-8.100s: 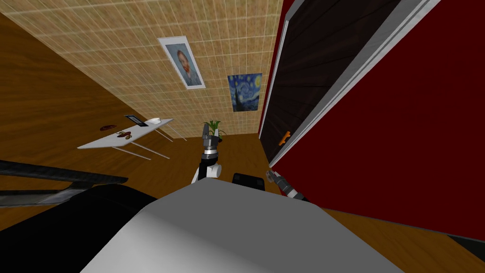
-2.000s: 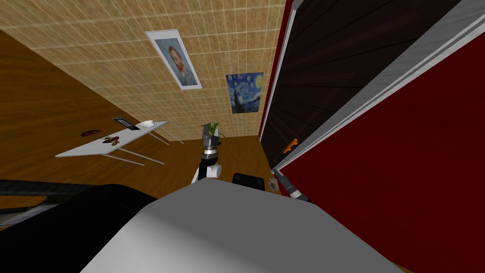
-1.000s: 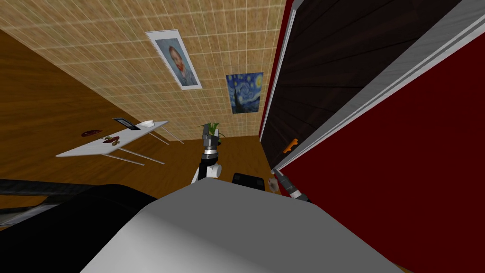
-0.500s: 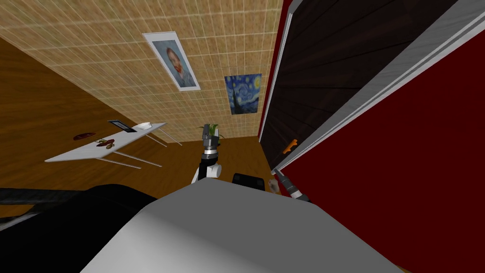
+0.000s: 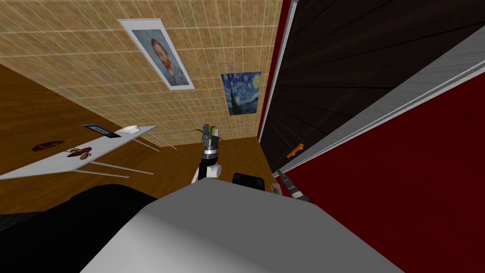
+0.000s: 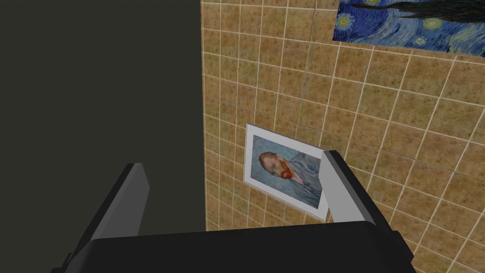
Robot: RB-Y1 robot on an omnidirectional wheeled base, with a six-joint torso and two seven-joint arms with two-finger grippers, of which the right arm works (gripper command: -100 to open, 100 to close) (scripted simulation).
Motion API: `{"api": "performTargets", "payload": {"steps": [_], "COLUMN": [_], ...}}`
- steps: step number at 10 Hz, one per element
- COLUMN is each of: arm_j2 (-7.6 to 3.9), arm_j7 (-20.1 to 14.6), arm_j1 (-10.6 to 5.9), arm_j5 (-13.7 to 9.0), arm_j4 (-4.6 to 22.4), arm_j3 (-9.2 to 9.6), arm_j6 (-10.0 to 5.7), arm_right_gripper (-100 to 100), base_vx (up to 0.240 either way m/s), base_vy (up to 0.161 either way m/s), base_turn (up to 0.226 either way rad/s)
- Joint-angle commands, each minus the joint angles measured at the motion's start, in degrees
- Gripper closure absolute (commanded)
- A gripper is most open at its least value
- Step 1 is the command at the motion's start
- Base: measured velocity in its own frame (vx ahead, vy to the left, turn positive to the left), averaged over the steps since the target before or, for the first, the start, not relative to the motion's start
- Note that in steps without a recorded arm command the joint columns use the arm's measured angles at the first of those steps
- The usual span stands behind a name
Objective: Push the door open
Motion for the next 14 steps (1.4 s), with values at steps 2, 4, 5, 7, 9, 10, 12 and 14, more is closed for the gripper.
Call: {"api": "performTargets", "payload": {"steps": [2,4,5,7,9,10,12,14], "arm_j2": [-0.23,-0.38,-0.45,-0.57,-0.76,-0.81,-0.95,-1.09], "arm_j7": [-1.00,-1.69,-2.04,-2.59,-3.47,-3.68,-4.34,-5.00], "arm_j1": [0.04,-0.20,-0.32,-0.50,-0.80,-0.88,-1.10,-1.33], "arm_j5": [-1.15,-1.99,-2.40,-3.05,-4.10,-4.36,-5.14,-5.92], "arm_j4": [1.54,2.94,3.63,4.73,6.48,6.91,8.23,9.54], "arm_j3": [-0.47,-0.78,-0.94,-1.19,-1.58,-1.68,-1.98,-2.28], "arm_j6": [2.99,5.22,6.34,8.10,10.91,11.61,13.72,15.82], "arm_right_gripper": [-100,-100,-100,-100,-100,-100,-100,-100], "base_vx": [0.167,0.167,0.125,0.135,0.131,0.159,0.161,0.134], "base_vy": [0.062,0.019,0.049,0.046,0.025,0.022,0.020,0.022], "base_turn": [-0.105,-0.085,-0.102,-0.079,-0.123,-0.077,-0.096,-0.091]}}
